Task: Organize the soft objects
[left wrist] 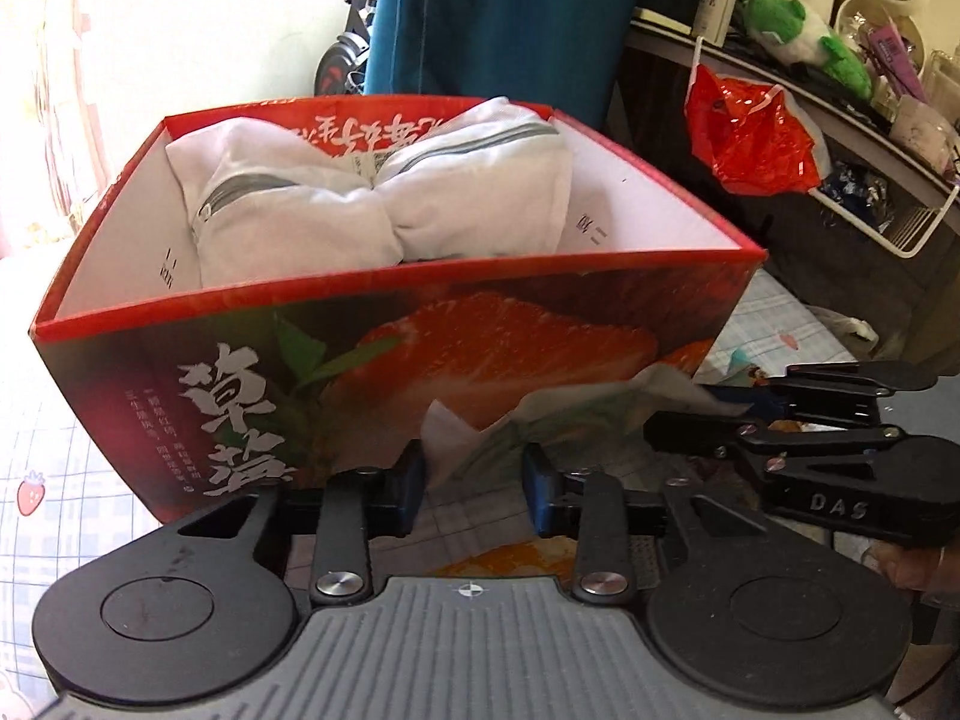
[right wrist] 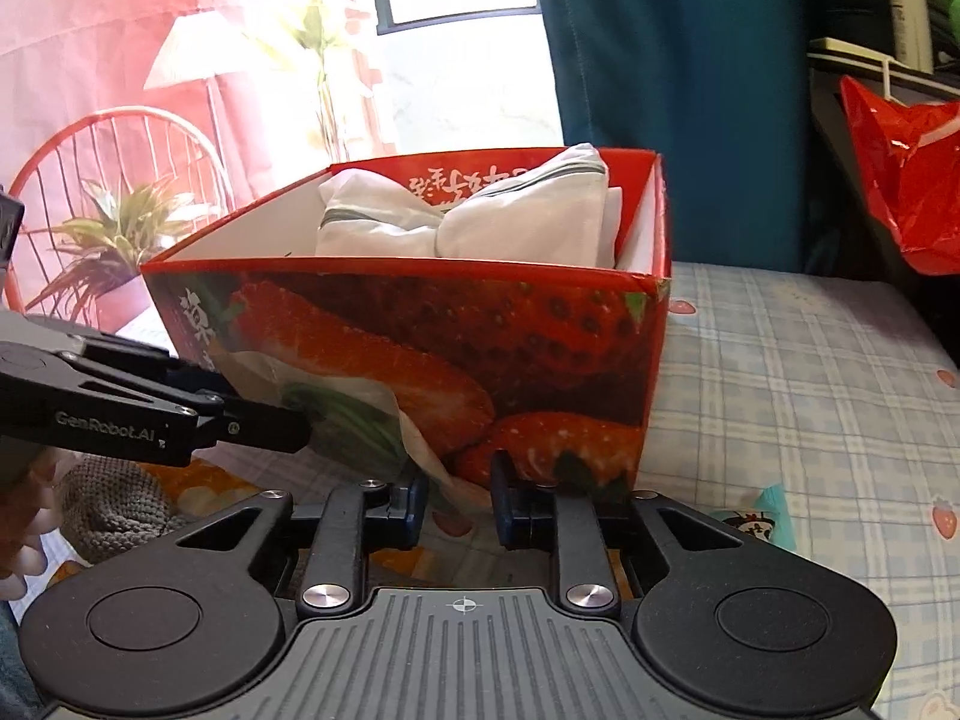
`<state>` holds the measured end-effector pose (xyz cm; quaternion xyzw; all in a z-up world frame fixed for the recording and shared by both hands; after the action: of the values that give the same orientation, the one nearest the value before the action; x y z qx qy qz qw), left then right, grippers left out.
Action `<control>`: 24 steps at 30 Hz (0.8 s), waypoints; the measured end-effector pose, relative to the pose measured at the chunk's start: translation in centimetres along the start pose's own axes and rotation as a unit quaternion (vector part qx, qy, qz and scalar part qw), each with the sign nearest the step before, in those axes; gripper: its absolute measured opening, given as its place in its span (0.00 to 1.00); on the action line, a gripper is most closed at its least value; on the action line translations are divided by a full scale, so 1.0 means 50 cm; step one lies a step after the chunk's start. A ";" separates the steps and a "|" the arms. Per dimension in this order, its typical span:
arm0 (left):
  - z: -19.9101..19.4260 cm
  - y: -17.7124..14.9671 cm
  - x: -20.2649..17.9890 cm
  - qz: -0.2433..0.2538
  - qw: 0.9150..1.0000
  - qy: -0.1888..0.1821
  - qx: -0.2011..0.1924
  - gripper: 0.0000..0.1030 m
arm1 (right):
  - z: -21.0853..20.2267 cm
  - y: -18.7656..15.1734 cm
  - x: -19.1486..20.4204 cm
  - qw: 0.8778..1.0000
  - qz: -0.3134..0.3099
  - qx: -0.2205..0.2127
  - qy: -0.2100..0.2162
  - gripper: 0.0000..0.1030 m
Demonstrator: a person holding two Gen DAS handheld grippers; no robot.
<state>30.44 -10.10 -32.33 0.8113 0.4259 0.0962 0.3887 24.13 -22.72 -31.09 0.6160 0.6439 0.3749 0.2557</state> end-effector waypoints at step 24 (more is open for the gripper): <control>-0.181 0.078 -0.008 -0.009 0.994 0.002 -0.108 0.05 | -0.131 0.159 0.065 0.993 -0.058 -0.094 0.035 0.06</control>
<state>28.17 -6.76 -23.32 0.7604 0.4214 0.1394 0.4740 23.35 -20.95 -20.46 0.5370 0.6489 0.4402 0.3111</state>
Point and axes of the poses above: each gripper's, at about its wrist camera, not at the fingertips, and z roughly the way its jaws point, x to its left, y to its top, the point moved 8 cm from there along z, roughly the way its jaws point, and after that the axes turned 6 degrees about -y, right-handed, at the moved point
